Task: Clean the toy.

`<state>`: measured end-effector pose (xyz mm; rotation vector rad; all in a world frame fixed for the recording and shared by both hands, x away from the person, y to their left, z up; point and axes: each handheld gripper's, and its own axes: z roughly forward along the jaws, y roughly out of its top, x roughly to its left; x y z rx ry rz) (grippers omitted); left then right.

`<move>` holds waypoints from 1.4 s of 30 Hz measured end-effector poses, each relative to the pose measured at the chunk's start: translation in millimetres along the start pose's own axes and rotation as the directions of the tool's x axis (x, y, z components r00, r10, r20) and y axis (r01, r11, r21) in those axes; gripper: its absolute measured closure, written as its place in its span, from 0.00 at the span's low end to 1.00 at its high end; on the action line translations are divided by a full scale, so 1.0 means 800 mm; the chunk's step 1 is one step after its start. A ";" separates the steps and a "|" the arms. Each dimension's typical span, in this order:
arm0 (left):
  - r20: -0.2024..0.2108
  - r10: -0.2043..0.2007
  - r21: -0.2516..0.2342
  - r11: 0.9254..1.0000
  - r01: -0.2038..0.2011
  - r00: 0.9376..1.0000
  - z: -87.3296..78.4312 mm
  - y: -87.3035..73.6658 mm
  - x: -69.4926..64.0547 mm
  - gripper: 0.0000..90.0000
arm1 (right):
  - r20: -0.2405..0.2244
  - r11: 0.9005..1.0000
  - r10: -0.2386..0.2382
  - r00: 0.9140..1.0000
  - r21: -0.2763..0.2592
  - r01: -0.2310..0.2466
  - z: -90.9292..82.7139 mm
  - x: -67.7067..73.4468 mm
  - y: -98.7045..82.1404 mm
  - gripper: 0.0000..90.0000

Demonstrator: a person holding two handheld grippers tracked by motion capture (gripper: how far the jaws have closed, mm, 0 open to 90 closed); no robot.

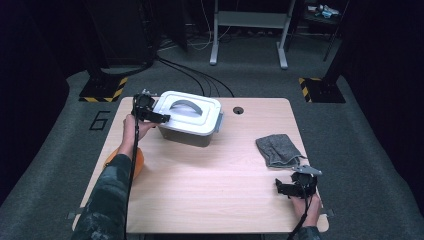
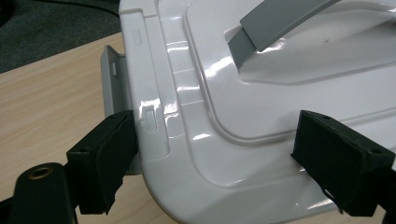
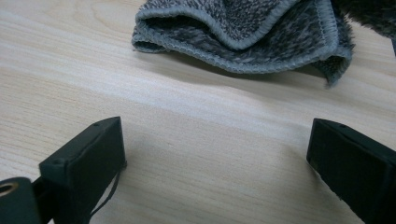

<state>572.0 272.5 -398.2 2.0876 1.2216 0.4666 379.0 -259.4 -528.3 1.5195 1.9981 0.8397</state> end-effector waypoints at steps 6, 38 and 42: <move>0.009 0.011 0.003 1.000 -0.011 1.000 0.000 0.001 -0.008 0.15 | 0.000 1.000 0.000 1.000 0.000 0.000 0.000 0.000 0.000 0.04; 0.073 0.054 0.007 0.998 -0.055 0.996 0.006 0.004 -0.060 0.15 | -0.150 0.993 -0.063 0.987 -0.104 0.047 -0.022 0.048 0.063 0.06; 0.077 0.049 0.003 0.999 -0.049 0.996 0.007 0.004 -0.066 0.15 | -0.183 0.994 -0.065 0.981 -0.101 0.047 -0.009 0.062 0.084 0.06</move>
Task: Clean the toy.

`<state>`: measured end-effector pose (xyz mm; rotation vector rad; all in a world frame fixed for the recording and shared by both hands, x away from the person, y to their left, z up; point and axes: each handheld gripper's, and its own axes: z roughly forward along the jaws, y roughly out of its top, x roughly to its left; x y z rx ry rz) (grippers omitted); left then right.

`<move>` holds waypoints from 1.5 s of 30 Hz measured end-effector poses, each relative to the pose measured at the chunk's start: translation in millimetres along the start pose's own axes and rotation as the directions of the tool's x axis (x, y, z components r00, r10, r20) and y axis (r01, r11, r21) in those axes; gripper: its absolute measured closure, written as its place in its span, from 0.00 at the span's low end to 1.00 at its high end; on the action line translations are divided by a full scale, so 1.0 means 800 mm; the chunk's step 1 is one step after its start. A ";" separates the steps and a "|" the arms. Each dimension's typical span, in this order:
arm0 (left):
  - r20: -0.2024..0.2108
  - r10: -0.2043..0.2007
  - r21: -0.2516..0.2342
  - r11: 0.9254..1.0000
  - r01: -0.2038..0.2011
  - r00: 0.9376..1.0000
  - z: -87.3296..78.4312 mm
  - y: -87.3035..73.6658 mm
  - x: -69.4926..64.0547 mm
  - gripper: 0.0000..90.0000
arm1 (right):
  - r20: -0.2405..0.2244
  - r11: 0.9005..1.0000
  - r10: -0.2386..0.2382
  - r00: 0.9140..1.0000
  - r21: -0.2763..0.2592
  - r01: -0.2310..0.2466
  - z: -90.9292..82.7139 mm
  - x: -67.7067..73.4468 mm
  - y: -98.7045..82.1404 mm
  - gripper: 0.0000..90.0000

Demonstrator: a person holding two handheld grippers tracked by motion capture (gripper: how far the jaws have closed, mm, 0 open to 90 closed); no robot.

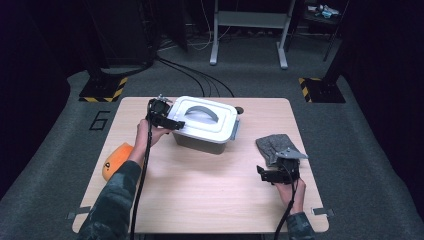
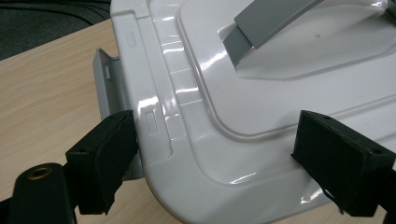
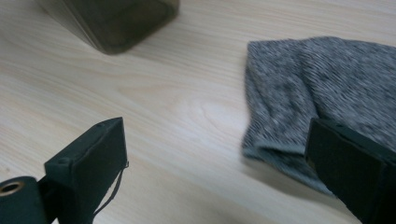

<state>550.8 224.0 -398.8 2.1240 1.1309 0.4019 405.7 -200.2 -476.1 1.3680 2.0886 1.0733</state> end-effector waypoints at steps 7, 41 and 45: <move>0.006 -0.007 -0.007 1.000 0.007 1.000 0.003 0.001 -0.006 0.15 | -0.047 1.000 0.009 0.999 -0.016 -0.010 0.019 0.009 0.027 0.10; 0.027 -0.031 -0.050 0.998 0.033 0.999 0.013 0.003 -0.002 0.14 | -0.090 0.984 0.148 0.985 -0.085 -0.155 0.094 0.015 0.144 0.74; 0.023 -0.034 -0.051 0.998 0.035 0.999 0.014 0.003 -0.002 0.14 | -0.094 0.982 0.162 0.982 -0.080 -0.169 0.102 0.018 0.138 0.77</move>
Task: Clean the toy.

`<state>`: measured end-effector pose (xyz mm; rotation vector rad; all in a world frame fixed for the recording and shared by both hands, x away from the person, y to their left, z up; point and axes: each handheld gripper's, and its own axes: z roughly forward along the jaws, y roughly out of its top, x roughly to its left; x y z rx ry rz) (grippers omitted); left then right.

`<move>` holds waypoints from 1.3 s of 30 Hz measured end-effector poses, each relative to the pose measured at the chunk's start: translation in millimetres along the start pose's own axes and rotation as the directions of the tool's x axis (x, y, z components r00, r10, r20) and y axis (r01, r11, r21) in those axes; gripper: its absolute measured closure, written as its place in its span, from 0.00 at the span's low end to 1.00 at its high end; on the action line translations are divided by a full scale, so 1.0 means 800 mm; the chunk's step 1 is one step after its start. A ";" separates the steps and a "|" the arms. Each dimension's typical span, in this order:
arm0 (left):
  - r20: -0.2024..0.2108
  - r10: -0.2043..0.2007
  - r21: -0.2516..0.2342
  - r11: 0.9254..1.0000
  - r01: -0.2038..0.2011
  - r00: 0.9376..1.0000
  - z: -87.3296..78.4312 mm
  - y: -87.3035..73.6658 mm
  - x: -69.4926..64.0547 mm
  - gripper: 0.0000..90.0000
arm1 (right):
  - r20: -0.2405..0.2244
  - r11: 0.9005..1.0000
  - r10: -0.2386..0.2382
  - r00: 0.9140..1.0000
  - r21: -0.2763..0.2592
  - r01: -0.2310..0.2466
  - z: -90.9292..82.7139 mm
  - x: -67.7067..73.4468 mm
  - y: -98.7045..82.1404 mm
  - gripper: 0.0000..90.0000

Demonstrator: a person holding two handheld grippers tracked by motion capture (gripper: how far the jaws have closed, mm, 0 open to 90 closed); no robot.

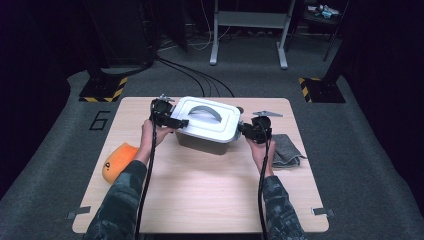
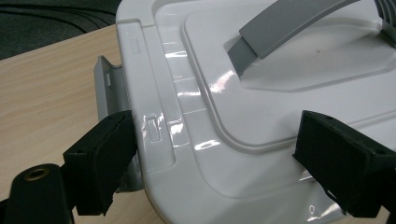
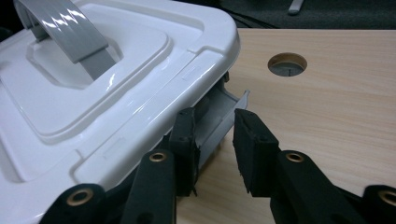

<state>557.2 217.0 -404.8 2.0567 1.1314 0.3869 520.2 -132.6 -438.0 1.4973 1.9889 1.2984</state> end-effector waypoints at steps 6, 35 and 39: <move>0.021 -0.056 -0.030 0.998 0.056 0.998 0.003 -0.004 0.002 0.14 | 0.006 1.000 0.013 1.000 -0.005 -0.013 0.003 -0.003 0.000 0.78; 0.001 -0.060 -0.035 0.998 0.060 0.998 -0.014 -0.023 -0.030 0.13 | 0.006 1.000 0.010 1.000 0.024 -0.010 -0.008 -0.007 0.000 0.81; -0.020 -0.044 -0.018 0.999 0.044 0.999 -0.020 -0.028 -0.036 0.13 | -0.002 0.999 0.005 1.000 0.033 -0.005 -0.010 -0.007 0.000 0.82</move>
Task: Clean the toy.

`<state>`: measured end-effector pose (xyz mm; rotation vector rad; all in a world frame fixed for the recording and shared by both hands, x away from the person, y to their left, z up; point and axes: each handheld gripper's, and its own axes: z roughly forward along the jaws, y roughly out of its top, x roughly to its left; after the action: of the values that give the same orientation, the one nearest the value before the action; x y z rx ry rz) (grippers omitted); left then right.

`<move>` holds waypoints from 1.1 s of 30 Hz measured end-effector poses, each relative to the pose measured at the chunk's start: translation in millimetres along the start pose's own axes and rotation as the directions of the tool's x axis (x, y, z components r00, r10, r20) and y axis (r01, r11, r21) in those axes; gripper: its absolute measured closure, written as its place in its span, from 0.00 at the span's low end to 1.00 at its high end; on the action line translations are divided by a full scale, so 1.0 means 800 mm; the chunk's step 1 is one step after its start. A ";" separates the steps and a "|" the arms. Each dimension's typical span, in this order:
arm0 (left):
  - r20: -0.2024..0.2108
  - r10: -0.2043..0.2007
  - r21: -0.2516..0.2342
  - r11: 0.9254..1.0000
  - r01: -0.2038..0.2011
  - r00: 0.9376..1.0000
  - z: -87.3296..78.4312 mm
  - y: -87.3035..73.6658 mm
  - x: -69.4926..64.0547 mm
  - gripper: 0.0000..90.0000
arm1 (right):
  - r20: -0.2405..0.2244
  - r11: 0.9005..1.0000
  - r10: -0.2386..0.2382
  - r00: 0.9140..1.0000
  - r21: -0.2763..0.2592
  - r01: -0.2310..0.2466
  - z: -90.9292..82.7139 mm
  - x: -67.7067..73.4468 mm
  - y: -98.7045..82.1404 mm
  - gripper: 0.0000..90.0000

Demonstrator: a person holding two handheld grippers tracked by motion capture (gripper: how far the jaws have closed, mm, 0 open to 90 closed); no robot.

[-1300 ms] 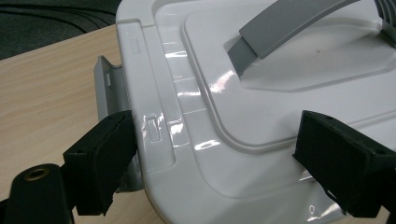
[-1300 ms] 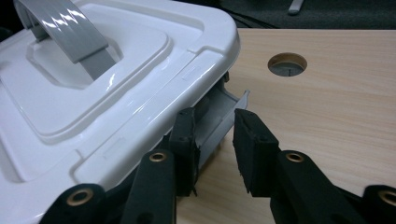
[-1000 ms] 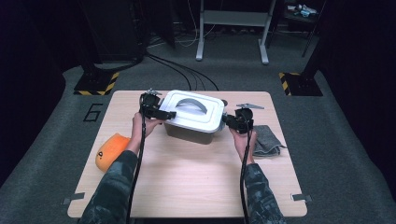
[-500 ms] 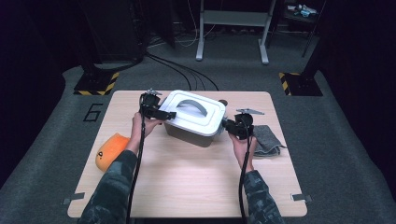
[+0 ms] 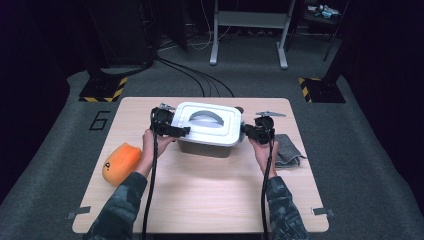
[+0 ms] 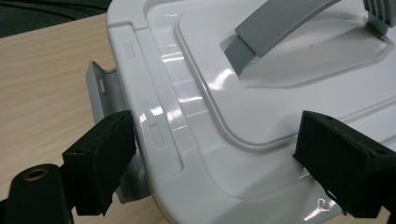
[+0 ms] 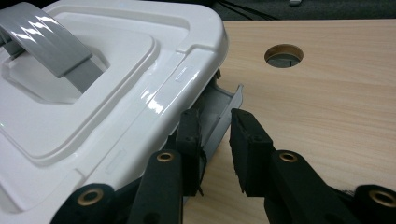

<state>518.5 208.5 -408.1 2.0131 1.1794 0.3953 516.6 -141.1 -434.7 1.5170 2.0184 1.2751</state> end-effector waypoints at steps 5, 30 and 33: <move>0.006 -0.026 -0.011 1.000 0.026 1.000 0.001 0.000 -0.001 0.13 | -0.007 1.000 0.004 1.000 0.008 -0.004 -0.009 0.006 -0.008 0.81; 0.030 -0.014 -0.010 1.000 0.014 0.999 0.005 0.005 0.006 0.14 | 0.034 1.000 -0.005 0.999 -0.015 0.005 0.015 -0.014 0.030 0.87; 0.035 -0.014 -0.013 1.000 0.015 0.999 0.005 0.004 0.009 0.14 | 0.029 1.000 -0.011 1.000 -0.003 0.011 0.021 -0.017 0.031 0.89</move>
<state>526.7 211.9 -408.7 1.9913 1.1665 0.3585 548.3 -144.4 -428.0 1.5124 2.0023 1.2447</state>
